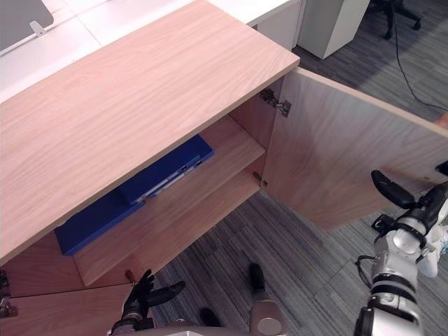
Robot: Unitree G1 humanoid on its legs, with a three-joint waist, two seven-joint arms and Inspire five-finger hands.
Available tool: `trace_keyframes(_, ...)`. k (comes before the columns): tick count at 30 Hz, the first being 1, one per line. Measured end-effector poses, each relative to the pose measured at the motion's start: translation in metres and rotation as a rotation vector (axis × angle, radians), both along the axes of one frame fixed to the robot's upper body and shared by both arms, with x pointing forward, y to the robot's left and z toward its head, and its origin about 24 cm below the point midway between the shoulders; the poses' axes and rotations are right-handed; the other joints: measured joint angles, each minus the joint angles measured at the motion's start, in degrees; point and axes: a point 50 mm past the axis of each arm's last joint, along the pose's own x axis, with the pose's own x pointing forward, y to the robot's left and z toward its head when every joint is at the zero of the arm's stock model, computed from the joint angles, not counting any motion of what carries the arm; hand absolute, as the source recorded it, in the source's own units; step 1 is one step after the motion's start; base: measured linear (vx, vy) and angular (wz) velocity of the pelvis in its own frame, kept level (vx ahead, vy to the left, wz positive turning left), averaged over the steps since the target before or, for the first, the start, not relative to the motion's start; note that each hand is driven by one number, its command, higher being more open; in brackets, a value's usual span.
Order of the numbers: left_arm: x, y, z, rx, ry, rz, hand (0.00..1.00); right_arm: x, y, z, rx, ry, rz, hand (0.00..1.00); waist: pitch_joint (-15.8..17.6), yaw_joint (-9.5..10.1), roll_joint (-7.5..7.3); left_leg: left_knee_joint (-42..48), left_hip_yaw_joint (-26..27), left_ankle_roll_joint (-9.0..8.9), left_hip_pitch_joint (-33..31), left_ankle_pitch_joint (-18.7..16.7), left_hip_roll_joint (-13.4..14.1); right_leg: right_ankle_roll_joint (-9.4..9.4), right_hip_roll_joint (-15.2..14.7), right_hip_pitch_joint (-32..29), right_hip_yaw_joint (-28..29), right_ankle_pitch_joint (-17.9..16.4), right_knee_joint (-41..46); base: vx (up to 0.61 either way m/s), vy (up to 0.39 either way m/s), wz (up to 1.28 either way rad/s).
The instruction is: Walk over to the cabinet, pick up the folder, carry it to the office cabinet, place the folder inside the office cabinet, then close the office cabinet door
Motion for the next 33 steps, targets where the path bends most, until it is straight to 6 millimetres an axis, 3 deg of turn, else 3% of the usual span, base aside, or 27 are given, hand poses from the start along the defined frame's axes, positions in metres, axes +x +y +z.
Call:
trace_keyframes(3, 0.001, -0.01, -0.001, -0.026, -0.004, -0.009, 1.0, 0.005, -0.002, 0.008, -0.008, -0.013, -0.001, 1.0, 0.5, -0.37, 0.75, 0.0, -0.7, 0.21, -0.5, 0.1, -0.5, 0.16, -0.7, -0.7, -0.6, 0.2, -0.4, -0.11, 0.013, 0.06)
trace_keyframes(7, -0.005, -0.01, -0.002, -0.027, 0.01, -0.005, 1.0, 0.008, -0.001, 0.013, -0.02, -0.03, 0.008, 1.0, 1.1, -1.01, 1.28, -0.1, -1.3, 0.37, -0.5, 0.3, -0.3, -0.53, -1.6, -0.5, -6.3, -1.0, -0.4, -0.06, -0.011, 0.06)
trace_keyframes(10, -0.006, -0.009, -0.002, -0.025, 0.015, -0.004, 1.0, 0.001, 0.003, 0.014, -0.07, -0.023, 0.046, 1.0, 1.4, -1.24, 1.88, -0.6, -1.3, 0.07, 0.0, 0.3, 0.2, -0.46, -0.9, -0.1, -6.2, 0.4, -0.1, 0.03, -0.016, -0.1)
trace_keyframes(13, -0.006, -0.009, -0.002, -0.023, 0.013, -0.006, 1.0, -0.009, 0.017, 0.005, -0.114, 0.009, 0.128, 1.0, 1.6, -1.77, 1.59, -1.0, -1.1, -0.25, 0.8, 0.3, 0.5, -0.48, -0.3, 0.2, -6.0, 0.5, 0.0, -0.01, 0.004, -0.15)
trace_keyframes(18, -0.005, -0.005, -0.002, -0.006, 0.011, -0.021, 1.0, -0.022, 0.062, -0.01, -0.146, 0.036, 0.359, 1.0, 2.7, -3.51, -0.06, -0.1, 1.2, -0.99, 2.5, -0.6, 0.4, -0.47, 0.5, 0.6, -2.5, 1.2, -0.1, -0.07, 0.011, -0.37)
trace_keyframes(20, -0.003, 0.001, -0.001, 0.019, 0.013, -0.042, 1.0, -0.032, 0.092, -0.02, -0.129, 0.041, 0.493, 1.0, 3.4, -4.56, -1.46, 1.3, 2.3, -0.92, 2.6, -1.3, 0.7, -0.14, 0.8, 0.4, -1.0, 0.9, -0.1, -0.12, -0.029, -0.43)
trace_keyframes(24, 0.001, 0.009, -0.001, 0.047, 0.015, -0.074, 1.0, -0.051, 0.12, -0.033, -0.092, 0.07, 0.632, 1.0, 3.5, -4.9, -3.13, 3.4, 3.6, -1.08, 2.6, -2.3, 1.4, -0.63, 1.0, 0.3, -1.2, 0.8, -0.1, -0.12, -0.052, -0.31)
trace_keyframes(29, 0.0, 0.013, -0.003, 0.062, 0.036, -0.099, 1.0, -0.09, 0.165, -0.05, -0.02, 0.155, 0.869, 1.0, 3.2, -4.98, -6.02, 9.7, 3.6, -0.94, 1.6, -5.4, 3.6, -1.3, 1.9, 0.7, -0.4, 2.7, 0.0, -0.08, -0.031, -0.2)
trace_keyframes(33, -0.001, 0.018, -0.006, 0.062, 0.06, -0.092, 1.0, -0.11, 0.19, -0.058, 0.013, 0.213, 1.014, 1.0, 3.0, -5.06, -7.02, 12.0, 1.8, -0.03, 0.8, -6.4, 3.9, -1.37, 1.3, 1.6, -1.2, 3.0, 0.2, -0.08, 0.009, 0.1)
